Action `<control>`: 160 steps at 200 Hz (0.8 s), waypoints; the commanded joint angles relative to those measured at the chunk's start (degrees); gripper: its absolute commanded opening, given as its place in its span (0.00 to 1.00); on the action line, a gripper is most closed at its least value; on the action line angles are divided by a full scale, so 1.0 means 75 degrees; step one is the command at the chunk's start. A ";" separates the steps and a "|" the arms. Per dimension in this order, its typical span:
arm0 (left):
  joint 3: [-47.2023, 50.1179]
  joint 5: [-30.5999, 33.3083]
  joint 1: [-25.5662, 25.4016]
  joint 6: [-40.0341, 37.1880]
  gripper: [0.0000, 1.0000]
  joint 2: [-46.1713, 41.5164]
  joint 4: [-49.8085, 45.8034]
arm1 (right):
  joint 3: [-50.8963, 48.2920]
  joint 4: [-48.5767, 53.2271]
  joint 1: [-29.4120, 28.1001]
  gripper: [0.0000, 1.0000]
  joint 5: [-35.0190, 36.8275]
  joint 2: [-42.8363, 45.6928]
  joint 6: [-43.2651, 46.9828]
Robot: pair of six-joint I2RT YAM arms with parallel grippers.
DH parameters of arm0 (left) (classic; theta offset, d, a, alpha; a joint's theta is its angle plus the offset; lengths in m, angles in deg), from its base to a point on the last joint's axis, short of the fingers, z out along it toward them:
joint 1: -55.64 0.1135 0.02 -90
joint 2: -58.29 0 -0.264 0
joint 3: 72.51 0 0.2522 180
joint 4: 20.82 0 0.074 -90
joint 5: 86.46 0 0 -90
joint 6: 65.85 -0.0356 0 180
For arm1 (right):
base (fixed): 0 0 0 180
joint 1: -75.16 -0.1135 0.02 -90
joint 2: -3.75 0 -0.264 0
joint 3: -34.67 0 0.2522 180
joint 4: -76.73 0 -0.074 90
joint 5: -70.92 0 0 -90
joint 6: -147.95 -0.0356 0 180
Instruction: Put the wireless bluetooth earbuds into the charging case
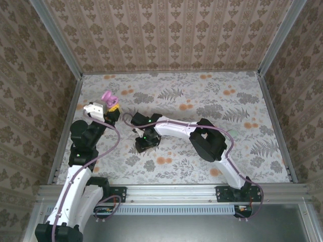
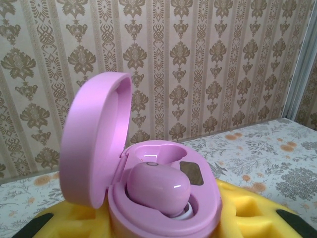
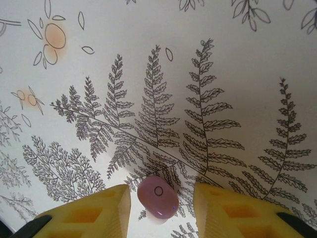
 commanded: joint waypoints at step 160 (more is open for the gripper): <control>-0.0188 -0.0437 -0.0291 0.0006 0.27 0.0382 0.0113 | -0.2816 -0.0589 0.0658 0.25 0.1663 0.2533 -0.1041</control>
